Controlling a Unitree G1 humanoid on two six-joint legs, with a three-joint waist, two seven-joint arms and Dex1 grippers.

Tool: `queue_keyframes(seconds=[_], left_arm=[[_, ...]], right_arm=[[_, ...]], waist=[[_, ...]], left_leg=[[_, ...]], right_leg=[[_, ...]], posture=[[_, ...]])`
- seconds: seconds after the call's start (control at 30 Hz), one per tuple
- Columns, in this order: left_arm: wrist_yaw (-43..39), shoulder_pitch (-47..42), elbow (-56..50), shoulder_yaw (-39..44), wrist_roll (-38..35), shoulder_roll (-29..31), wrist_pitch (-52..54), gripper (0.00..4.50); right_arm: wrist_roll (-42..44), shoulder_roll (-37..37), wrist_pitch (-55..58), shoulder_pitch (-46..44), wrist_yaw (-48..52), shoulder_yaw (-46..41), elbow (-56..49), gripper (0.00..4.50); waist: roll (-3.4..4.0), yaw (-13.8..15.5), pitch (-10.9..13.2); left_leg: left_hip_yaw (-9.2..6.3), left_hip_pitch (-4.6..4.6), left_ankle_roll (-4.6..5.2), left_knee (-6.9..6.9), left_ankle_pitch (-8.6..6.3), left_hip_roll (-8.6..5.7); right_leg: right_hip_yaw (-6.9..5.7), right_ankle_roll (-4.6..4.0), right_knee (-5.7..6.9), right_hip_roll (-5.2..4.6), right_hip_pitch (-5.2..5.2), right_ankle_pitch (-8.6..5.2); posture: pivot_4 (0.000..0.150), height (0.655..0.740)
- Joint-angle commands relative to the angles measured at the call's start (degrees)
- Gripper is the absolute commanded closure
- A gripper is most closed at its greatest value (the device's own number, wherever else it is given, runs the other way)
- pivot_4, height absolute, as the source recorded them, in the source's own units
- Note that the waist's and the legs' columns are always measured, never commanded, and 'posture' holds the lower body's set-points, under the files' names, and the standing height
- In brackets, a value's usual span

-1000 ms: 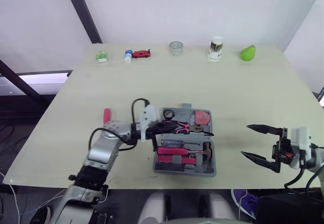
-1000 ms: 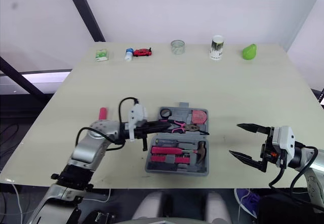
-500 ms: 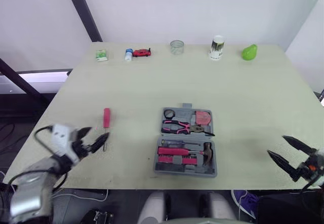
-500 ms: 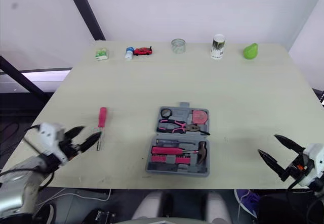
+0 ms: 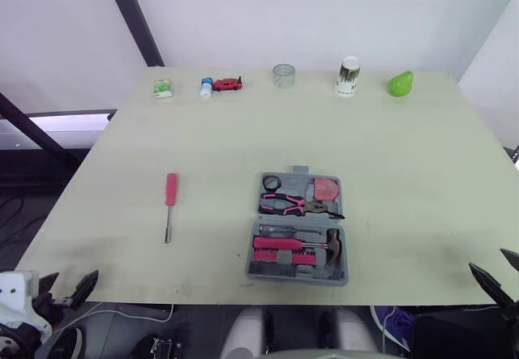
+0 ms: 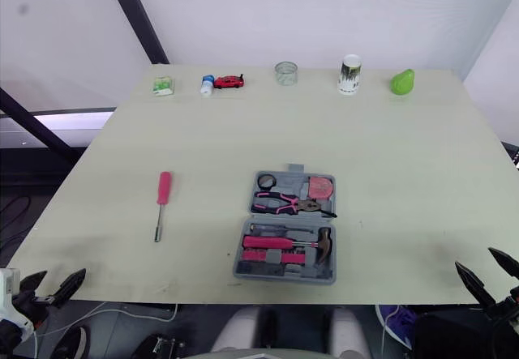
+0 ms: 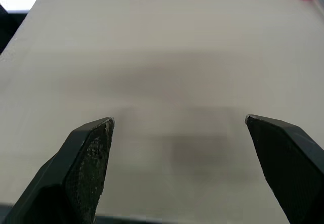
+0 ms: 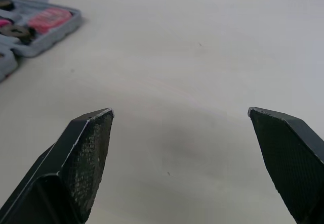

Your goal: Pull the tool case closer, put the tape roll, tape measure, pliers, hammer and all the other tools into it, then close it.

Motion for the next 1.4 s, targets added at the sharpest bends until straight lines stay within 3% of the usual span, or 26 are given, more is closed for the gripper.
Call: queue_keyframes(seconds=[0.03,0.37,0.7,1.0,1.4], left_arm=[[0.27,-0.34,-2.04,0.11,-0.75,0.27,-0.95,0.08],[3.43,-2.75,-12.21,-3.81,-2.28,-1.57,4.22,0.08],[16.88,-15.76,-21.3,-11.12,-2.29,-5.36,17.4,0.08],[25.97,-24.26,-17.39,-19.51,4.1,-10.61,19.3,0.08],[32.94,-31.38,-8.45,-20.39,7.8,-12.57,18.4,0.08]], right_arm=[[0.75,-0.35,-1.25,-0.38,0.41,-1.49,-1.12,0.0],[0.98,-0.33,-0.66,-1.17,3.86,2.54,-8.18,0.0],[4.56,-2.34,7.88,-3.51,5.26,9.26,-23.43,0.0],[5.01,-6.87,10.8,-7.43,11.11,14.69,-29.37,0.0],[5.25,-9.29,13.75,-17.1,12.23,19.21,-30.84,0.0]], waist=[[0.02,-0.05,0.0],[0.03,-0.11,-0.02],[0.02,0.01,-0.03],[-0.02,-0.01,-0.03],[-0.29,0.08,0.11]], left_leg=[[0.01,-0.01,0.0,0.0,0.0,0.0],[0.04,-0.04,0.0,-0.04,0.0,0.0],[0.03,-0.1,0.07,0.01,0.06,-0.01],[0.04,-0.1,0.08,0.06,0.07,-0.05],[-0.04,-0.11,0.09,0.17,0.09,-0.12]], right_leg=[[0.0,0.0,0.02,0.0,-0.03,0.0],[0.01,0.0,0.0,-0.02,-0.07,0.0],[-0.06,0.08,0.07,-0.02,-0.05,0.05],[-0.1,0.26,0.12,0.06,-0.04,0.16],[-0.2,0.3,0.2,0.19,0.03,0.18]], posture=[[0.15,0.74],[0.15,0.74],[0.15,0.74],[0.15,0.74],[0.15,0.74]])
